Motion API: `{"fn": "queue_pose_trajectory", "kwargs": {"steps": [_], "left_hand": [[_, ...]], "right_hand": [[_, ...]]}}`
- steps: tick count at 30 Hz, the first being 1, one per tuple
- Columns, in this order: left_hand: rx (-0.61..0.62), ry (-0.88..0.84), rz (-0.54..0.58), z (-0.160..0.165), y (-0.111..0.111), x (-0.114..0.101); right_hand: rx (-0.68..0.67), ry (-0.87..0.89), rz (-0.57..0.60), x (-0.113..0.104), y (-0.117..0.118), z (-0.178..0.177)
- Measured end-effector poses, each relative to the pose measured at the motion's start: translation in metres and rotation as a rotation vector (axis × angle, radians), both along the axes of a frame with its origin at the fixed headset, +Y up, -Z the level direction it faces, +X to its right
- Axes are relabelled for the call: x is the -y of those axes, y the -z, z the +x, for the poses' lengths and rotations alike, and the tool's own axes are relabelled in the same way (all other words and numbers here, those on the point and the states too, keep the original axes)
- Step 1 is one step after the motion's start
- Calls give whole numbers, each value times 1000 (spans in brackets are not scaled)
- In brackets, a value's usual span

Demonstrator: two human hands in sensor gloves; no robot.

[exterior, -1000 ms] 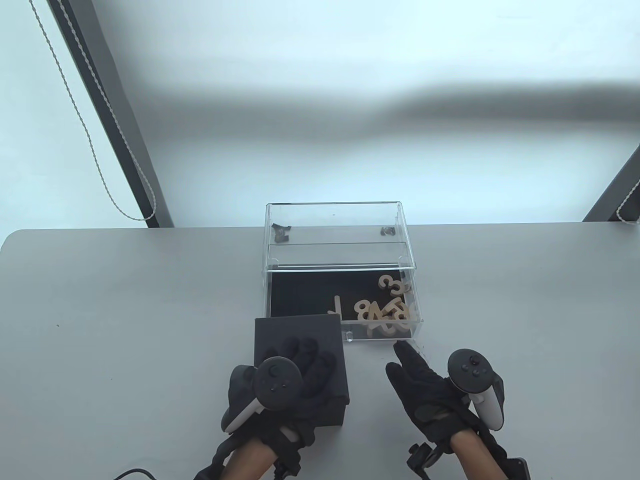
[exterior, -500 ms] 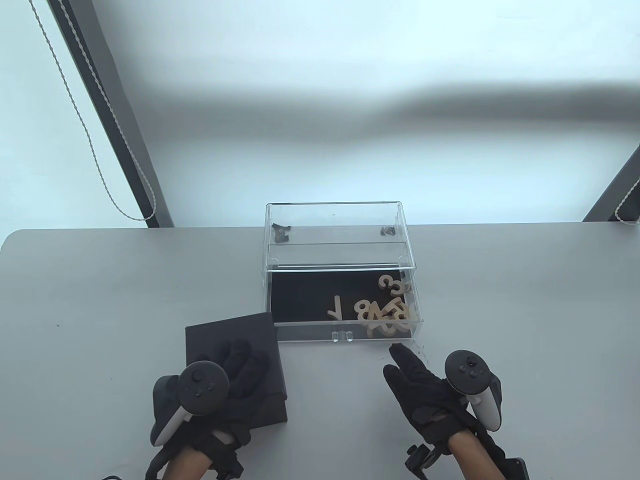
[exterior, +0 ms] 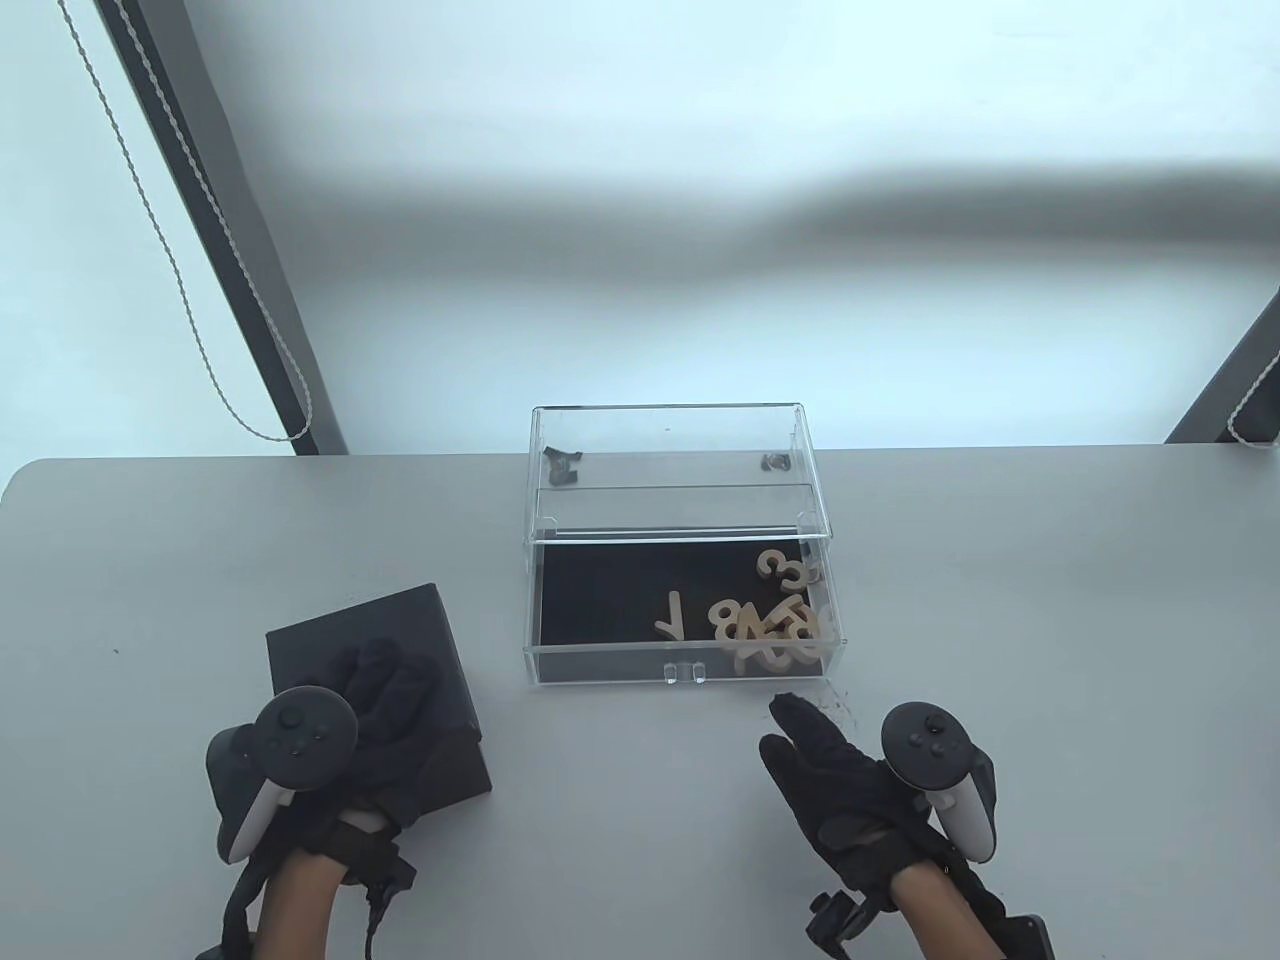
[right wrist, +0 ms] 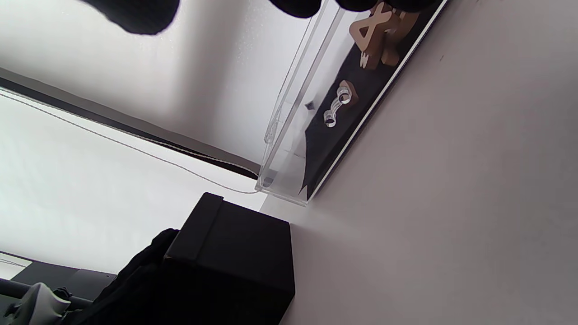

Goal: Pour number blocks into a drawer

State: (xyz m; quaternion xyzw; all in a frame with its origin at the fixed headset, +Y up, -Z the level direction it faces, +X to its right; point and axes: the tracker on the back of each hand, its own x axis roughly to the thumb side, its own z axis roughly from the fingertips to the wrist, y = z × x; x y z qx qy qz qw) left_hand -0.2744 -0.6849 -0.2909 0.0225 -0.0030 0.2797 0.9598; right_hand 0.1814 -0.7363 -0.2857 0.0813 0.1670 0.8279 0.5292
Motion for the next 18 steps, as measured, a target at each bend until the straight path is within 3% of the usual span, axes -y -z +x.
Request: {"fn": "queue_pose_trajectory", "kwargs": {"steps": [13,18], "left_hand": [[-111,60,121,-21,32,3],[-128,109,235,-27,36,6]], "right_hand": [[56,26,-12,9,4,3],[89,53,-22,13,6,2]]}}
